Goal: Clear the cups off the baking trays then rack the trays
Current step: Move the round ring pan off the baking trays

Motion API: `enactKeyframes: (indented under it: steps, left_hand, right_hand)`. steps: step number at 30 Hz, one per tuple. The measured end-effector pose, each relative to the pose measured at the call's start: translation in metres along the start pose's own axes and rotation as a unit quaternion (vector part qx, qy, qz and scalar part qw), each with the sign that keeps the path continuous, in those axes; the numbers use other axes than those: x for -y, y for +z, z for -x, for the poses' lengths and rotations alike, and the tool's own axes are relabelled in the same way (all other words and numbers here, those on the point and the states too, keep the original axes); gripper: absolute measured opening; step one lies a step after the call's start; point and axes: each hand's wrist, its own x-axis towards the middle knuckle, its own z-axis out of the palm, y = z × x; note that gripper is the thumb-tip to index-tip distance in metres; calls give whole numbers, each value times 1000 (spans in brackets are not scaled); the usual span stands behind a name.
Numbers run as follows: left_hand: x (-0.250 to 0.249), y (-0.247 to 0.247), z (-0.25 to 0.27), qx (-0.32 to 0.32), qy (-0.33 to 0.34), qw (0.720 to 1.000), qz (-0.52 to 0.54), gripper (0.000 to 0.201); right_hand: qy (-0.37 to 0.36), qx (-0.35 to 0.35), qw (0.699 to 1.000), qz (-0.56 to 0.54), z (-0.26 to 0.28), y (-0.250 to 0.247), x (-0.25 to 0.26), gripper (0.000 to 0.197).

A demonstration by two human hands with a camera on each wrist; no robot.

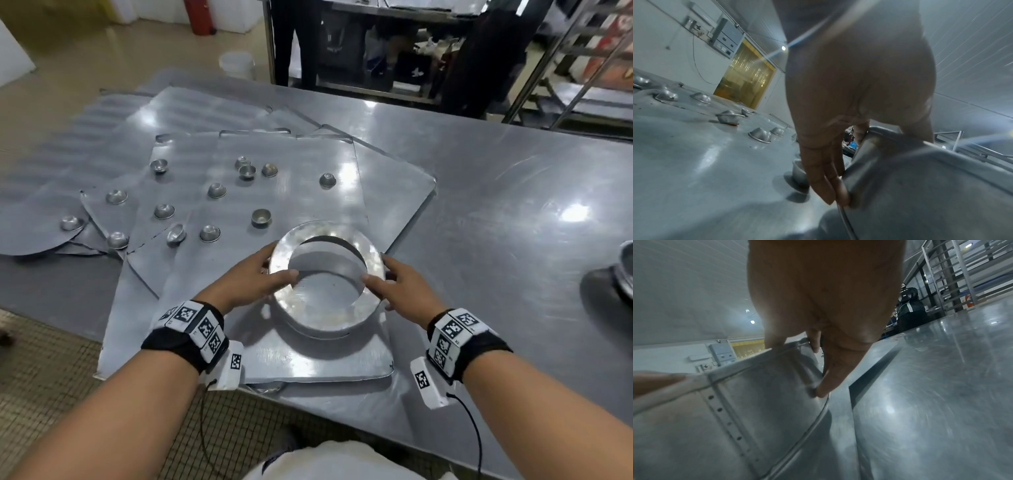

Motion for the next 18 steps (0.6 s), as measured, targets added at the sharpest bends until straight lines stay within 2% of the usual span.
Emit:
enactKeyframes:
  steps: [3, 5, 11, 15, 18]
  left_hand:
    - [-12, 8, 2, -46, 32, 998, -8, 70]
    - [-19, 16, 1, -68, 44, 997, 10, 71]
    - [-41, 41, 10, -134, 66, 986, 72, 60]
    - [-44, 49, 7, -187, 69, 967, 157, 65]
    - [-41, 52, 5, -213, 69, 959, 174, 68]
  right_hand:
    - [-35, -23, 999, -2, -2, -15, 1, 68]
    - [-59, -28, 998, -14, -2, -26, 4, 70]
    - [-80, -50, 991, -96, -7, -41, 12, 54]
    - [-92, -61, 985, -133, -13, -41, 17, 48]
    - [-102, -69, 981, -153, -14, -38, 19, 45]
